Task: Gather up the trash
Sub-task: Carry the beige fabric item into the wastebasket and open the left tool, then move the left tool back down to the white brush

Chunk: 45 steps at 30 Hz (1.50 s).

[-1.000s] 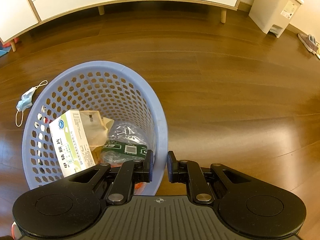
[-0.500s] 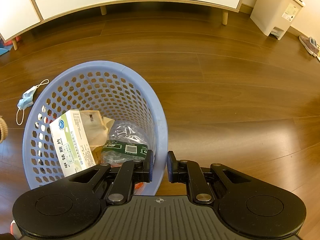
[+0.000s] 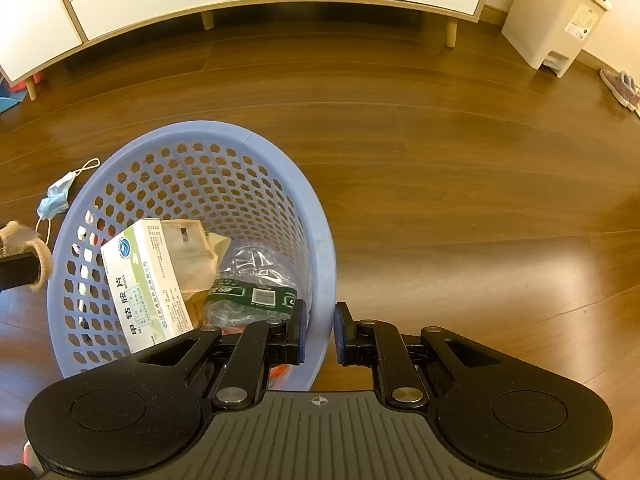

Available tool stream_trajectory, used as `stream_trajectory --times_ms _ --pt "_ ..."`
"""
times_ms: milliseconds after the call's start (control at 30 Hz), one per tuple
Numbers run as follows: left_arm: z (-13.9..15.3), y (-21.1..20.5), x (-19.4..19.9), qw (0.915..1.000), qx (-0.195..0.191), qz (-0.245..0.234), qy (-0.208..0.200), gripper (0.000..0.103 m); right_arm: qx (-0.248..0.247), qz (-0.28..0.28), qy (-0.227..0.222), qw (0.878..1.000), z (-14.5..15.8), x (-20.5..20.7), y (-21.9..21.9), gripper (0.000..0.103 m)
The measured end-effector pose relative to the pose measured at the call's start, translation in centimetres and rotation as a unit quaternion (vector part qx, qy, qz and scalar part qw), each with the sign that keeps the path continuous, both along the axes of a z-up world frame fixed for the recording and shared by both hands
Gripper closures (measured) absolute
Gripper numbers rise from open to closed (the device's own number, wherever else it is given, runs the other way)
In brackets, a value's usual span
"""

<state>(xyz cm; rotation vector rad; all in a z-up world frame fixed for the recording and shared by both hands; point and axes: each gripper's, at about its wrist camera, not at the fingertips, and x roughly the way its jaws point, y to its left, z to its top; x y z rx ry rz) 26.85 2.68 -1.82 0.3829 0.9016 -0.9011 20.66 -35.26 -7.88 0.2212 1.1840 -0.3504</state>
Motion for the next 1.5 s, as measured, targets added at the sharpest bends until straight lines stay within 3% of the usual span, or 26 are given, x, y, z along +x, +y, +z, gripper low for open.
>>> stream_trajectory --times_ms 33,333,700,867,1167,1500 --pt "0.0 0.0 -0.1 1.0 0.001 -0.001 -0.004 0.064 0.0 0.0 0.0 1.0 0.0 0.0 0.0 0.093" --pt "0.5 0.9 0.6 0.9999 -0.002 0.008 -0.012 0.061 -0.002 0.002 0.001 1.0 0.0 0.1 0.2 0.093" --pt "-0.7 6.1 4.0 0.9961 0.025 0.08 -0.028 0.061 0.0 0.0 0.002 1.0 0.0 0.2 0.1 0.093" --pt "-3.2 9.3 5.9 0.9904 0.063 0.12 -0.028 0.061 0.001 -0.003 0.003 1.0 0.0 0.2 0.1 0.093" --pt "-8.8 12.1 7.1 0.9842 0.122 0.125 -0.029 0.061 0.002 -0.013 0.01 1.0 -0.2 0.2 0.0 0.093" --pt "-14.7 11.8 7.5 0.9848 0.134 0.111 0.002 0.062 0.007 -0.032 0.011 0.999 0.3 0.6 0.0 0.093"
